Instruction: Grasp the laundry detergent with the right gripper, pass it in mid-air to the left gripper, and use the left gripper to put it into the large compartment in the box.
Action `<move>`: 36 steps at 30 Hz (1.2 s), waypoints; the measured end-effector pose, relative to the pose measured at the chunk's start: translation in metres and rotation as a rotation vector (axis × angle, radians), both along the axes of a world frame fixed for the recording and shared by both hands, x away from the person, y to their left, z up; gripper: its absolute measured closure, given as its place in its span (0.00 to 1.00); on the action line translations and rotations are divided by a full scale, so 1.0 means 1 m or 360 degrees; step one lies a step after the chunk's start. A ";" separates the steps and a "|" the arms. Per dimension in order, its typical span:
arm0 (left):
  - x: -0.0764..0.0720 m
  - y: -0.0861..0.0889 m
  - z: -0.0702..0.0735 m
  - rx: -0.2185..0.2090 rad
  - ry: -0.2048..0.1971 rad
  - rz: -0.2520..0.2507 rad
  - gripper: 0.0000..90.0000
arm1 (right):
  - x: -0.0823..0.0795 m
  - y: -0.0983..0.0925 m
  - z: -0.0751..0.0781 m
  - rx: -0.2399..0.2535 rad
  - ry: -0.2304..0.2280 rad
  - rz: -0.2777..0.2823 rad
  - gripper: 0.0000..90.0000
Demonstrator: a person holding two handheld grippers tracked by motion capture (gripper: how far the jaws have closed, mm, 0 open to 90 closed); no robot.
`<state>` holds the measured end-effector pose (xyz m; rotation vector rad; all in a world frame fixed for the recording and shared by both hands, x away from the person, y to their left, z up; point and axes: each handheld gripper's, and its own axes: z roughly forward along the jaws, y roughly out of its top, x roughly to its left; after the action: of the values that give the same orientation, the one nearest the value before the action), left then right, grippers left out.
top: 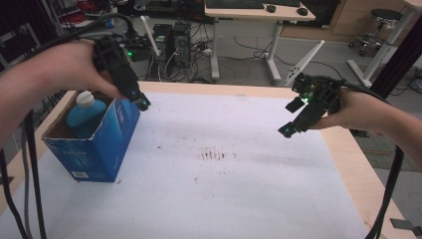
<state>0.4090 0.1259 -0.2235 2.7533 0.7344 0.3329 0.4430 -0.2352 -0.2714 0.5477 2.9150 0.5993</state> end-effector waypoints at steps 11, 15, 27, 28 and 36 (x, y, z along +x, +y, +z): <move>0.005 -0.049 -0.036 -0.0011 0.0044 -0.0143 0.22 | 0.001 0.005 0.002 0.0044 0.0008 0.0030 0.14; 0.008 -0.056 -0.045 -0.0005 0.0038 -0.0152 0.22 | 0.000 0.011 0.001 0.0049 0.0014 0.0064 0.14; 0.012 -0.062 -0.062 -0.0012 0.0045 -0.0123 0.22 | 0.001 0.017 -0.001 0.0047 0.0031 0.0088 0.14; 0.013 -0.062 -0.063 -0.0008 0.0045 -0.0125 0.22 | 0.001 0.017 -0.001 0.0045 0.0030 0.0091 0.14; 0.012 -0.064 -0.064 -0.0012 0.0055 -0.0121 0.22 | 0.001 0.017 -0.002 0.0043 0.0032 0.0088 0.14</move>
<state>0.4211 0.0623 -0.2875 2.7778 0.6356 0.2665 0.4437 -0.2183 -0.2730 0.4807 2.9540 0.6444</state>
